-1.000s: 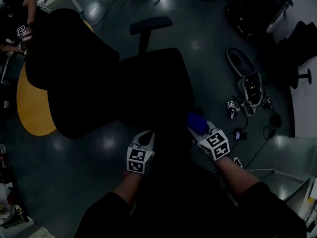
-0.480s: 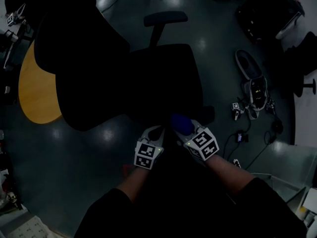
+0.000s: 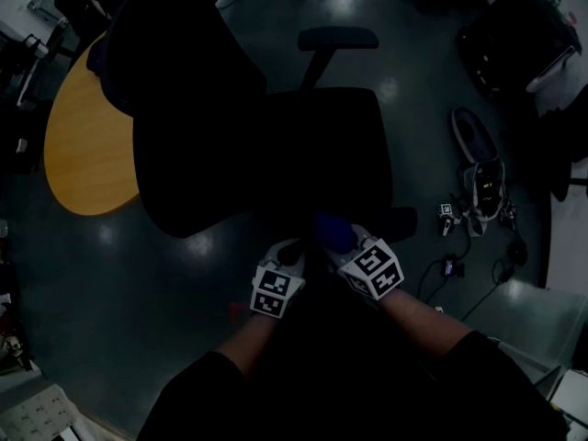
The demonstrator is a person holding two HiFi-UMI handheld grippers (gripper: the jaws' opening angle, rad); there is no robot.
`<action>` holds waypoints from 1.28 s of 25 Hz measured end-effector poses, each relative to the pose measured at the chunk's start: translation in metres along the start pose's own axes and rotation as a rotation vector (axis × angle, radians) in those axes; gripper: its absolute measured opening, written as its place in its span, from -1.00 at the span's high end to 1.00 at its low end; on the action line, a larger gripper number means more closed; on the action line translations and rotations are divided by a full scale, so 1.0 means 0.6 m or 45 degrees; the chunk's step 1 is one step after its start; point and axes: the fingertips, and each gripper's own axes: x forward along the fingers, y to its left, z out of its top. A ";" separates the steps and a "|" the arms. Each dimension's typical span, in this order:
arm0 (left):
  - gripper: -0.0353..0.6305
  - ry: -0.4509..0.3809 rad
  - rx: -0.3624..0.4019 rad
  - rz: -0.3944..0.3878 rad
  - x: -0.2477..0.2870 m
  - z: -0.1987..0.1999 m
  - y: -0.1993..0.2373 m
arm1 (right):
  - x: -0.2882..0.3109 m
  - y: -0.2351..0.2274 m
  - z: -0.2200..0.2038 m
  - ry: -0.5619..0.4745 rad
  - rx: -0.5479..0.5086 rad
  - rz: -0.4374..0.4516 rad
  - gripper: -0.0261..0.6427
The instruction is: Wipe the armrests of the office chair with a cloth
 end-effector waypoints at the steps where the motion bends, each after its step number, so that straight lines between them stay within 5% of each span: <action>1: 0.83 -0.001 -0.002 0.004 -0.006 -0.001 0.009 | 0.006 -0.001 0.003 0.002 0.000 -0.001 0.60; 8: 0.83 -0.064 -0.012 0.008 -0.055 0.038 0.039 | -0.033 -0.029 0.047 -0.057 0.029 -0.090 0.60; 15: 0.83 -0.207 0.058 -0.020 -0.117 0.160 0.058 | -0.155 -0.059 0.143 -0.246 0.045 -0.299 0.60; 21: 0.83 -0.275 0.084 -0.081 -0.133 0.218 0.060 | -0.210 -0.069 0.139 -0.339 0.133 -0.431 0.60; 32: 0.83 -0.362 0.131 -0.170 -0.098 0.302 0.024 | -0.251 -0.129 0.157 -0.423 0.151 -0.478 0.60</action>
